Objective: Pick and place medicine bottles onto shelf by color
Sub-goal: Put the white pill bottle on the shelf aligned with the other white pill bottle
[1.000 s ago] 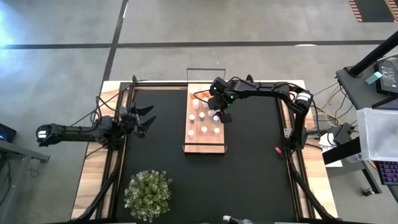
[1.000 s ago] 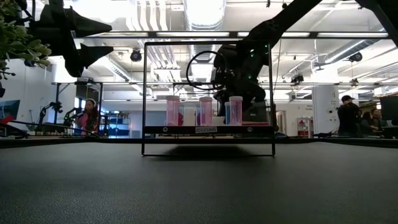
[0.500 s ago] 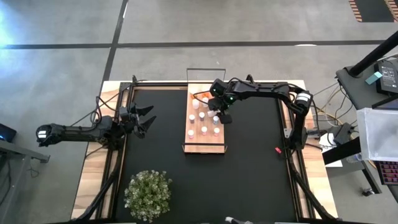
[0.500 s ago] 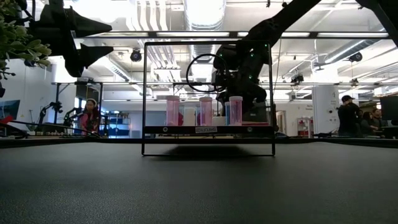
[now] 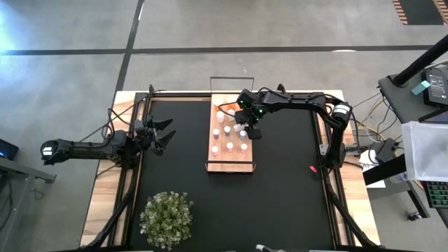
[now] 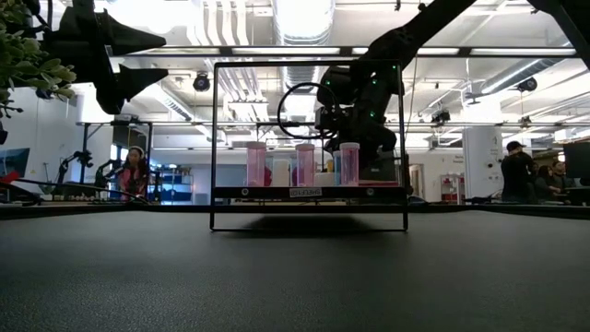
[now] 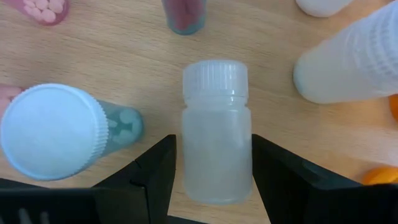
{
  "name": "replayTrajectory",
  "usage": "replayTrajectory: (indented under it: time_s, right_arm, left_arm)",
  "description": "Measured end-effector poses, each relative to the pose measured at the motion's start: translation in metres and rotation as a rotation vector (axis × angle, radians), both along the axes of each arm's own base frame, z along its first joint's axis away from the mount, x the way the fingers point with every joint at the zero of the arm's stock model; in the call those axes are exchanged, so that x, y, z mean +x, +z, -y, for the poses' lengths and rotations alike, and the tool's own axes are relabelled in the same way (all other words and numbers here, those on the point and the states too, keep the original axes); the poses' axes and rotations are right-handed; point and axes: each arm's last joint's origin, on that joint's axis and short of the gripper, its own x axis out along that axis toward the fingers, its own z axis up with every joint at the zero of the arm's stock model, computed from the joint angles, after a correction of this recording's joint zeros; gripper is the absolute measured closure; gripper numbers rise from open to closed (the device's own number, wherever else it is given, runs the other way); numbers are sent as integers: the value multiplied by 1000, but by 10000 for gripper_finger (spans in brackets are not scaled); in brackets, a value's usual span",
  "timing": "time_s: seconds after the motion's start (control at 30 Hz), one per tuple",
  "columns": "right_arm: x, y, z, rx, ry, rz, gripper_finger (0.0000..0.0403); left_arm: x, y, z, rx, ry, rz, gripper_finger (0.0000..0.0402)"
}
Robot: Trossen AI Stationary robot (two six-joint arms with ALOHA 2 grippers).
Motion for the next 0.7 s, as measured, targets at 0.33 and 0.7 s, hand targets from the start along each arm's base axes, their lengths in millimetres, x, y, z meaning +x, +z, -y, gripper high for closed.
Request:
replayTrajectory:
  time_s: [0.33, 0.7]
  right_arm:
    - [1, 0, 0, -4, 2, 8, 213]
    - [5, 4, -2, -28, 16, 18, 213]
  left_arm:
    - [0, 0, 0, 0, 0, 0, 107]
    - [0, 0, 0, 0, 0, 0, 107]
